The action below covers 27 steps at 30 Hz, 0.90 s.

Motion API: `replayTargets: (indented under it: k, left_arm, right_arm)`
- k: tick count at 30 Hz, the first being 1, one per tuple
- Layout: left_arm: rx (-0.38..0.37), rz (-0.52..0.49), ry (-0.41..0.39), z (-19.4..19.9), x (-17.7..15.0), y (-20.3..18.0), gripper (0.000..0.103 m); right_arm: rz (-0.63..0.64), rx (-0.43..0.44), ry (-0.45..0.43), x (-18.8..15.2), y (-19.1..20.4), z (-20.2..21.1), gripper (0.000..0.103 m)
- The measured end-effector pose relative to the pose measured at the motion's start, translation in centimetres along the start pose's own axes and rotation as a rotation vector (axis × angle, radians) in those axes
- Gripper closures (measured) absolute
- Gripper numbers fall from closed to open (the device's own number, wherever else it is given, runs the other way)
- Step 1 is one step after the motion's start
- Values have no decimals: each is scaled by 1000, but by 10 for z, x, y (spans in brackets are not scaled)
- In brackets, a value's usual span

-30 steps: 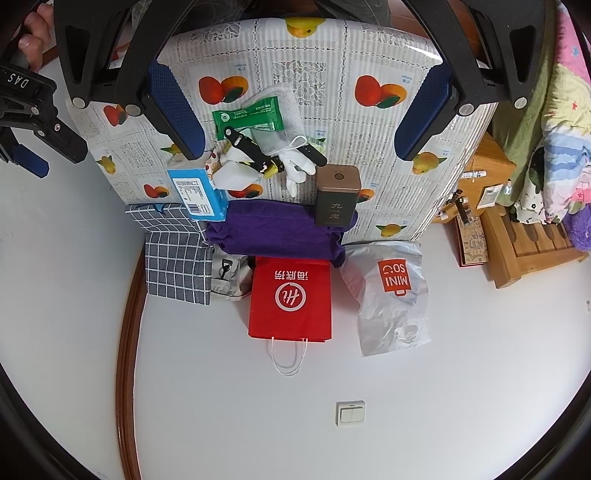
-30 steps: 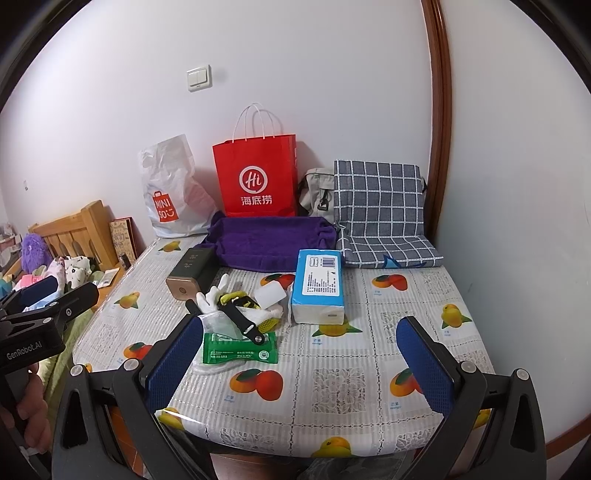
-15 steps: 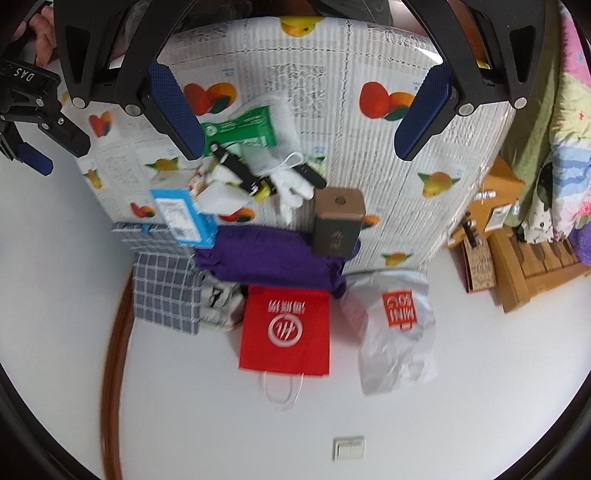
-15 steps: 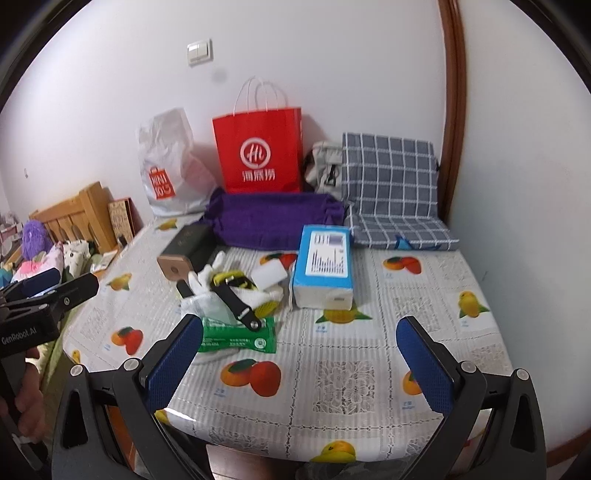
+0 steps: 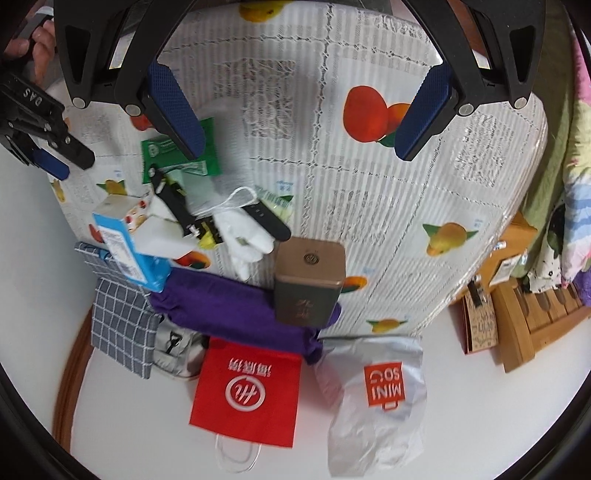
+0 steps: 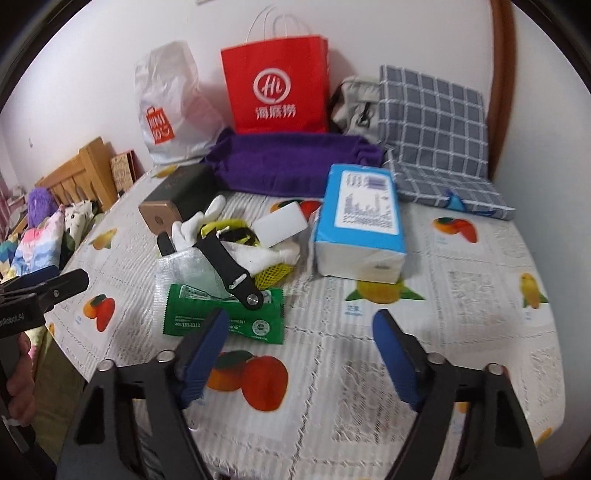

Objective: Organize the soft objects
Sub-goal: 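Move the right tool toward the black watch strap while the left tool approaches the white mesh bag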

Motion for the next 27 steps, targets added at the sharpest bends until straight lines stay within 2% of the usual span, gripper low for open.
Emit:
replayTargets:
  k: [5,7,11,20,22,27]
  left_arm:
    - [1,18,34,-18,-4,11,0]
    - [-7,28,35,-22,-5,15,0]
    - [-13,38,51,-31,-6,22,0]
    - [-28,53,74,-46,-6,30,0]
    - [-26,53,75,-47,-5,30,0]
    - [-23,51,79,-49,-3,29,0]
  right_arm:
    - [90,25,9,3,27,-21,41]
    - [146,44,14,4,41,-31,52]
    - [192,66,50,5,55,-50,56]
    - [205,58,134,2,54,-86,57]
    - [196,84,131,2,52,-85,71]
    - [167,159,138,3,50,-73,76]
Point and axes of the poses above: each gripper's, at about its wrist camera, not at the fingertips, and z roughly against the way its jaws point, y to its left, x to its top, the point moved 4 cm from there along -z, roughly the way its jaws point, and after that the axes turned 8 degrees about -z, right-handed, at the moved point
